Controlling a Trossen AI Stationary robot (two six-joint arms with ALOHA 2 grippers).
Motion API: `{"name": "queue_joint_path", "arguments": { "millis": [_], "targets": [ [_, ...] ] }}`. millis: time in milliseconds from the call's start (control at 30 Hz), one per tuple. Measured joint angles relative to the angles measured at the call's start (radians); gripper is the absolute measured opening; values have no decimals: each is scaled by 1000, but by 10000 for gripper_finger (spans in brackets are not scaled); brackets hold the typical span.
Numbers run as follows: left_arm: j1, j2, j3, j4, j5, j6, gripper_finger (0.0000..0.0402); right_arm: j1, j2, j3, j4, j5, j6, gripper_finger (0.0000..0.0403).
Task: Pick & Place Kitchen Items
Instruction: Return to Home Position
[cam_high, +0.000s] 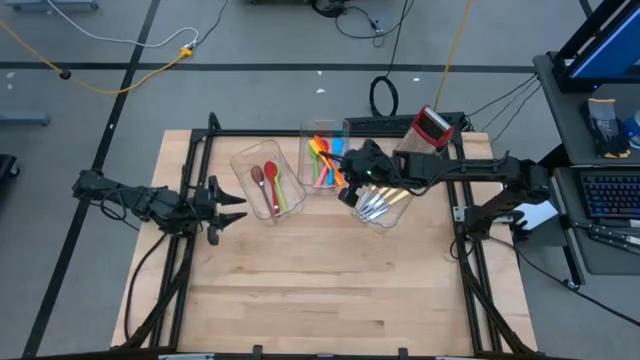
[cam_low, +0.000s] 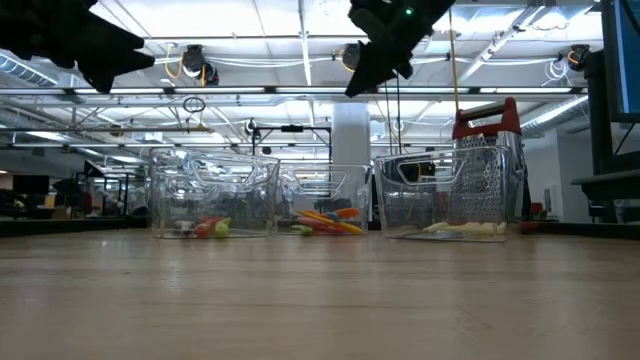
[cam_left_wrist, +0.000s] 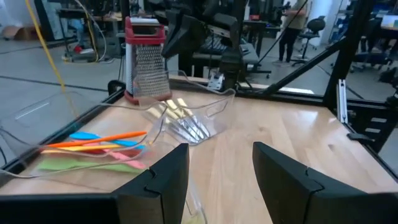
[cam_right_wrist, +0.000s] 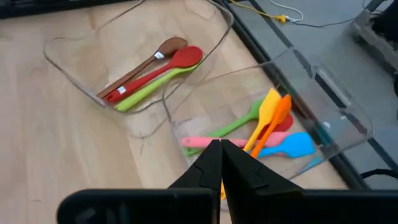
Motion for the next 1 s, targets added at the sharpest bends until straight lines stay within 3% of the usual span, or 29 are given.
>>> {"name": "queue_joint_path", "arguments": {
  "millis": [233, 633, 767, 1000],
  "targets": [
    [1, -27, -46, 21, -3, 7, 179, 14, -212, -306, 199, 23, 146, 1],
    [3, -109, -45, 38, -3, 115, 180, 13, -814, -693, 185, 18, 107, 1],
    [3, -128, -45, 37, -2, 122, 180, 13, -979, -790, 192, 16, 149, 2],
    [3, -128, -45, 14, -1, 128, 180, 14, -1150, -872, 184, -112, 90, 4]
  ]
}}
